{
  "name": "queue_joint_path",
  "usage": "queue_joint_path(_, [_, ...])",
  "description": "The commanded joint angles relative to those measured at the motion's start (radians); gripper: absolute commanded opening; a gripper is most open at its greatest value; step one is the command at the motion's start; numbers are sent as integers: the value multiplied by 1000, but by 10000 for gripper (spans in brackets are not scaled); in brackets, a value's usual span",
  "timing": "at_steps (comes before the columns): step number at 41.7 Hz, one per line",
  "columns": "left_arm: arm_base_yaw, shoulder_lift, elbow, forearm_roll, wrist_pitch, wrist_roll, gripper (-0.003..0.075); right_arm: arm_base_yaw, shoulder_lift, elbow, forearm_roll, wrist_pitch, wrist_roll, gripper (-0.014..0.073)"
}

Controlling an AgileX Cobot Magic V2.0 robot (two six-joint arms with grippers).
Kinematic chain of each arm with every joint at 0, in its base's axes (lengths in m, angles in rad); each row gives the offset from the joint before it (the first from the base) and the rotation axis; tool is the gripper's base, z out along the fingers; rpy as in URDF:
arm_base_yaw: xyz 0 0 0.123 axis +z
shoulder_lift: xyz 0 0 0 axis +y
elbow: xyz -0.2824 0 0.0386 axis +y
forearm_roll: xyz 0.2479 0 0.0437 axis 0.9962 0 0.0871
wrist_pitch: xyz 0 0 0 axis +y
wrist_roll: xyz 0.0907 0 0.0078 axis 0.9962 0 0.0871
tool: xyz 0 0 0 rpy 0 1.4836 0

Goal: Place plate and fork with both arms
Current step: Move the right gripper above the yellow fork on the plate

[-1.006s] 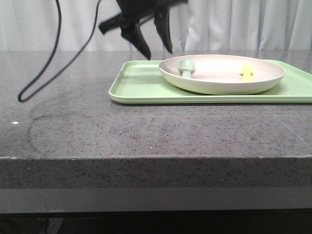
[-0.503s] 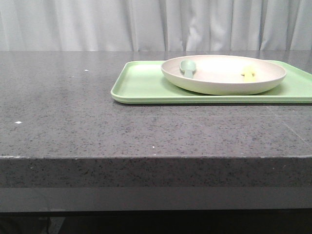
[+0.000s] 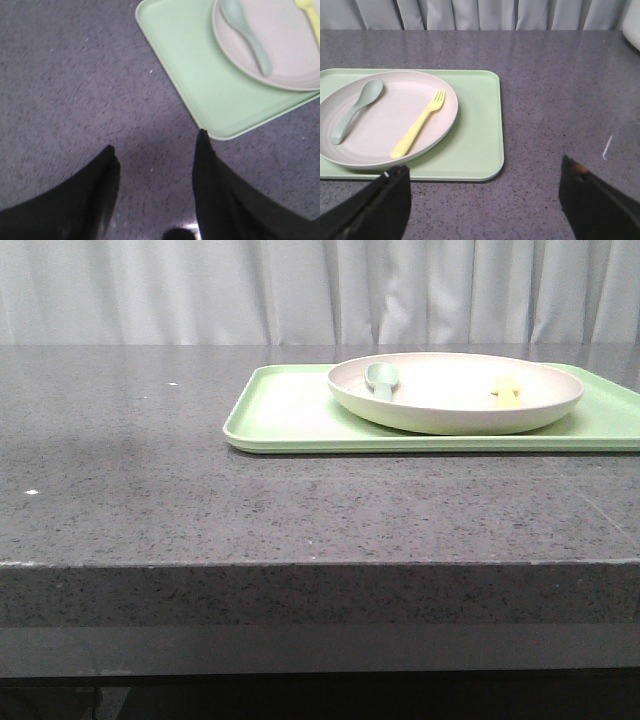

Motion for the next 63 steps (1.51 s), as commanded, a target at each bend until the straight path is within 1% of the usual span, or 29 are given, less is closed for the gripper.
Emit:
queue_joint_path(1, [77,-122,123,-100,-98,70,337,1,9,-33,-13,-90,-4,624])
queue_joint_path(5, [156,-220,266,-236,-108,213,337,1,9,-33,-8,-95,-4,624])
queue_joint_path(7, [182,-267,331,-279,-125,240,337,1,9,-33,-8,-98,-4,624])
queue_joint_path(14, [198,-416,515,-289,-169,241,337,1,18,-33,-8,-87,-4,624])
queue_joint_path(19, [198,-485,588,-292,-176,241,337,2,56,-55,-8,-27,-4,624])
queue_joint_path(24, [198,-532,607,-299,-171,241,337,16,130,-146,24,127,-17,624])
queue_joint_path(29, [198,-546,607,-356,-175,241,337,59,236,-270,64,304,-93,624])
queue_joint_path(33, [198,-546,607,-383,-175,241,337,110,321,-365,104,413,-139,624])
queue_joint_path(38, [198,-546,607,-383,-175,241,337,189,433,-462,116,490,-148,624])
queue_joint_path(44, [198,-546,607,-379,-185,241,337,268,569,-563,112,493,-144,612])
queue_joint_path(50, [198,-546,607,-375,-187,241,337,274,707,-676,94,510,-75,577])
queue_joint_path(58, [198,-546,607,-369,-187,241,337,274,889,-848,21,580,86,575])
queue_joint_path(63, [198,-546,607,-361,-187,241,337,274,1000,-955,-31,659,152,575])
